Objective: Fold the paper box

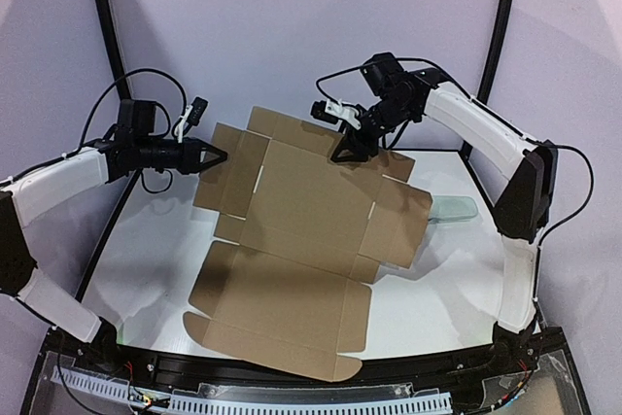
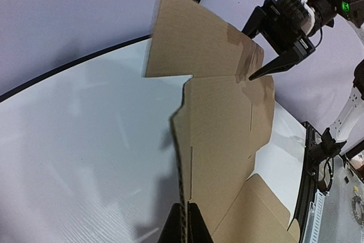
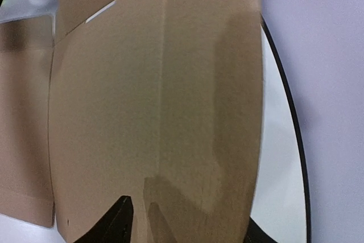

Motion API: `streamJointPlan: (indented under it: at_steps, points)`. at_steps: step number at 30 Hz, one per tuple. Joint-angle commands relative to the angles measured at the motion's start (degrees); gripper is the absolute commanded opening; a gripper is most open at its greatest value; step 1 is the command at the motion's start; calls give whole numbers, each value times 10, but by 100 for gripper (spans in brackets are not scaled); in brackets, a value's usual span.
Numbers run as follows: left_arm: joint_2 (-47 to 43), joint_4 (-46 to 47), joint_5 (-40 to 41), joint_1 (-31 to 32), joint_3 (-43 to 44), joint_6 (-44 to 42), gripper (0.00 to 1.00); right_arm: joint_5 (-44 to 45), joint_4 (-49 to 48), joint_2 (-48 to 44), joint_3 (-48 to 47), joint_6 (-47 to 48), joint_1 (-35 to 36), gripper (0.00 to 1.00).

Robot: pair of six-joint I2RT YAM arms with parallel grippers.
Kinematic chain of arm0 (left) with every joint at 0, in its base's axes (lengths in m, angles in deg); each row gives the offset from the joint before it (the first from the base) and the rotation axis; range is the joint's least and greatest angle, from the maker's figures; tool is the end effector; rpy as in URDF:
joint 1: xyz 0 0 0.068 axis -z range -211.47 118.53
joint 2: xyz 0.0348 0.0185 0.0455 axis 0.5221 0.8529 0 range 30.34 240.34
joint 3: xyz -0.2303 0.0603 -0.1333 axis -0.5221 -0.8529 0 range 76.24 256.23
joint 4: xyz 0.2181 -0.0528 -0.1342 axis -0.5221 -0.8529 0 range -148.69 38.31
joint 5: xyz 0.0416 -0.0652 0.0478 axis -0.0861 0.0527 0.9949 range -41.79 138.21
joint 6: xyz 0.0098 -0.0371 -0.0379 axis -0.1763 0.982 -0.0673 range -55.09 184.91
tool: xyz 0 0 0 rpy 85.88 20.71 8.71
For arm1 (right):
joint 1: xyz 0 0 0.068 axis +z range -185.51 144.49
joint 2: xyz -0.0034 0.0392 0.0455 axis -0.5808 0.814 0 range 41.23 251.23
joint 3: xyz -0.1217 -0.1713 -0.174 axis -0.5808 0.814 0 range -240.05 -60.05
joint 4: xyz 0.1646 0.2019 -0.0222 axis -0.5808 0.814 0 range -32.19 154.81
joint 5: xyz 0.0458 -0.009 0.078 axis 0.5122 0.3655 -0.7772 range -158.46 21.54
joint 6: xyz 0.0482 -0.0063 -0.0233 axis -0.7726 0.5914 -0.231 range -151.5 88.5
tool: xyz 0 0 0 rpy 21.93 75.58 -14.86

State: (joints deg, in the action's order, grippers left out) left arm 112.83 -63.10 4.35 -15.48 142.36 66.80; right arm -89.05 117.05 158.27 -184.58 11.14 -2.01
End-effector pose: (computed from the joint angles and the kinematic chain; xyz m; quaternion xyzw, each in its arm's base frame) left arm 0.3064 -0.1134 0.3173 0.2890 0.7645 -0.3904 0.4239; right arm 0.3613 0.2540 0.3558 -0.6193 0.6957 0.1427 0.3348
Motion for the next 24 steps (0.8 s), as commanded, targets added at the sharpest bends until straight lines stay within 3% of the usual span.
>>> streamJointPlan:
  at_steps: [1, 11, 19, 24]
  points:
    - [-8, 39, -4, 3, -9, 24, 1, 12, -40, -43, 37, 11, 18, 49]
    - [-11, 76, -9, 3, -24, 52, 1, 67, -81, -55, 86, 36, 48, 33]
    - [-18, 89, -2, 3, -43, 57, 1, 109, -158, -70, 118, 26, 53, 1]
    - [-5, 135, 47, 3, -78, 95, 1, 109, -233, -111, 178, 27, 53, 0]
